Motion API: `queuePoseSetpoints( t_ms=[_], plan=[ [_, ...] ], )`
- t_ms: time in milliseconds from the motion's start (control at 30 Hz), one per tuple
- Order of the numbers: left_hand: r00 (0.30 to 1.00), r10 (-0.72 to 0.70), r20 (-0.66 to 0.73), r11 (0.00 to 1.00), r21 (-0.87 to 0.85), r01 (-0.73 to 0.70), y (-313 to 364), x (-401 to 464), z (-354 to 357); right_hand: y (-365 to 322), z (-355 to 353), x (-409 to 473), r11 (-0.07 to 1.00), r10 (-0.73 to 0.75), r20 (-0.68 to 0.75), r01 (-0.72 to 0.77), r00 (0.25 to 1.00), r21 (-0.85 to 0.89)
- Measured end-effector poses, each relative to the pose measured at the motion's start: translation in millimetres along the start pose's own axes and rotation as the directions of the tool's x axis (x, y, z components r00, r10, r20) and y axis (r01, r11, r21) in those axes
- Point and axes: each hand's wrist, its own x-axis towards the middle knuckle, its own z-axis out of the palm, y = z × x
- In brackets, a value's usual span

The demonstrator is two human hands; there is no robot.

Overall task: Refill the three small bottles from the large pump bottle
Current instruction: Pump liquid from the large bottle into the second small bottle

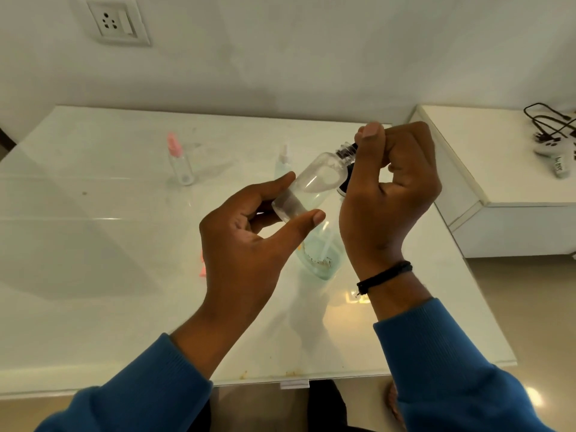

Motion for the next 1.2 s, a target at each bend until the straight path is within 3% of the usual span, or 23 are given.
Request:
queuePoseSetpoints(
  t_ms=[1200],
  plan=[
    [1.0, 0.014, 0.009, 1.0, 0.025, -0.014, 0.6, 0.1, 0.1, 3.5, -1.5, -2.3, 1.0, -0.01, -0.008, 0.01, 1.0, -0.002]
  ],
)
